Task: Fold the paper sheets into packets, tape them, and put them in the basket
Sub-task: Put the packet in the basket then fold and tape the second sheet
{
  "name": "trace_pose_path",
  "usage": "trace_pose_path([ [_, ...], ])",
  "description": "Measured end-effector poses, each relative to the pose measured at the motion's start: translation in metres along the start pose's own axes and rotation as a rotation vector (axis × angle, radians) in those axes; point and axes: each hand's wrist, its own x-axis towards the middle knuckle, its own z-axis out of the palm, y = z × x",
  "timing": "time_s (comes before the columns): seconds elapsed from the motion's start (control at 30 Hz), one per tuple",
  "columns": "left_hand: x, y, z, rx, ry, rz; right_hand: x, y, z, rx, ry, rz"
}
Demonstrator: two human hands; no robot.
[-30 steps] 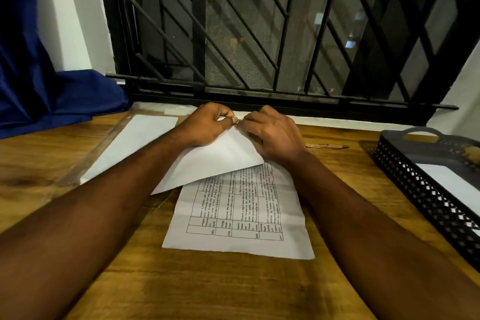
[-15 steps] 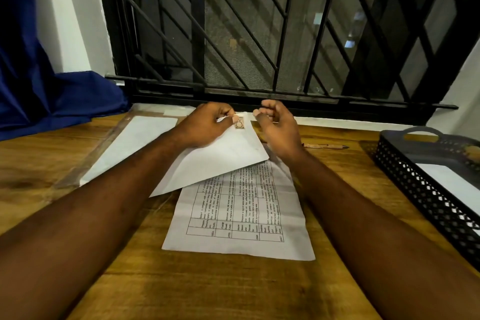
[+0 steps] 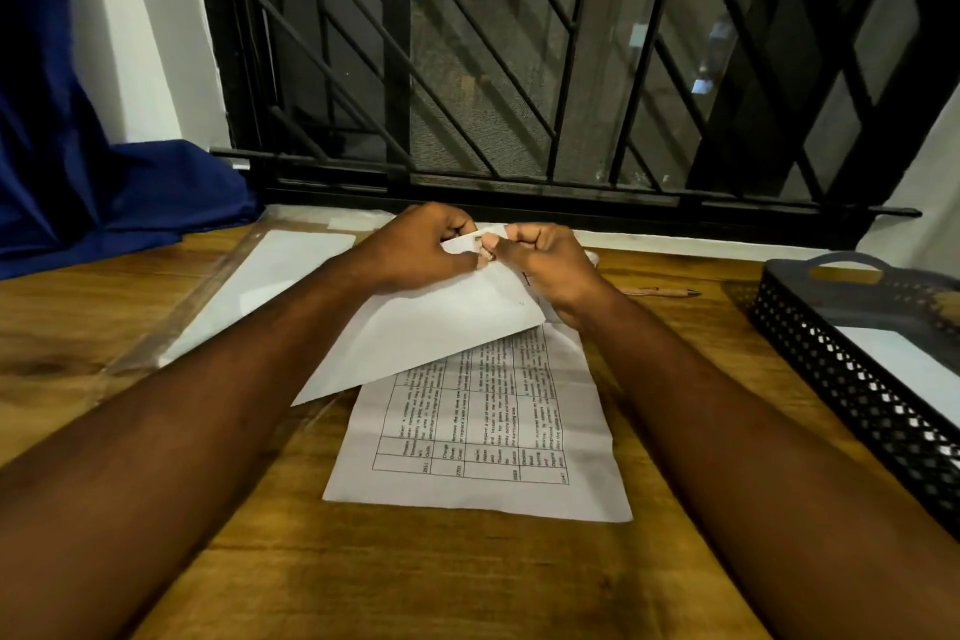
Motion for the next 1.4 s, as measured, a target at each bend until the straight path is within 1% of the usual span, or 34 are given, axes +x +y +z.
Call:
trace_pose_path([
  [0.1,0.003,0.001,0.002,-0.028,0.026,-0.07,0.0,0.0,0.004,0.017,-0.006,-0.01],
  [0.23,0.006,-0.001,0.004,-0.098,0.03,-0.141,0.0,0.0,0.008,-0.019,0.011,-0.045],
  [0.37,0.006,-0.001,0.008,-0.147,0.009,-0.148,0.0,0.005,0.009,-0.053,0.018,-0.096],
  [0.53,0.004,0.002,0.009,-0.128,0.035,-0.121,0.003,0.01,0.012,-0.035,0.108,-0.122],
  [0.6,0.004,0.003,0.009,-0.117,0.042,-0.116,0.004,0.01,0.013,-0.021,0.113,-0.125],
  [0.7,0.003,0.002,0.008,-0.094,0.022,-0.112,0.001,0.005,0.013,0.043,0.098,-0.102],
  [0.77,0.003,0.002,0.006,-0.084,-0.01,-0.123,-0.003,0.002,0.008,0.047,0.057,-0.029],
  [0.83,0.002,0.003,0.004,-0.062,-0.037,-0.151,-0.004,0.005,0.0,0.068,-0.023,0.058],
  [0.9,0.002,0.002,0.004,-0.061,-0.055,-0.171,-0.005,0.009,-0.004,0.084,-0.052,0.112],
  [1.1,0.004,0.001,0.01,-0.013,-0.029,-0.17,-0.004,0.01,-0.004,0.092,-0.022,0.118],
  [1.27,0.001,0.003,0.012,0.085,0.004,-0.091,-0.007,0.009,-0.004,0.095,-0.064,0.132],
  [1.4,0.001,0.002,0.012,0.158,0.032,-0.037,-0.006,0.007,-0.005,0.121,-0.064,0.146],
])
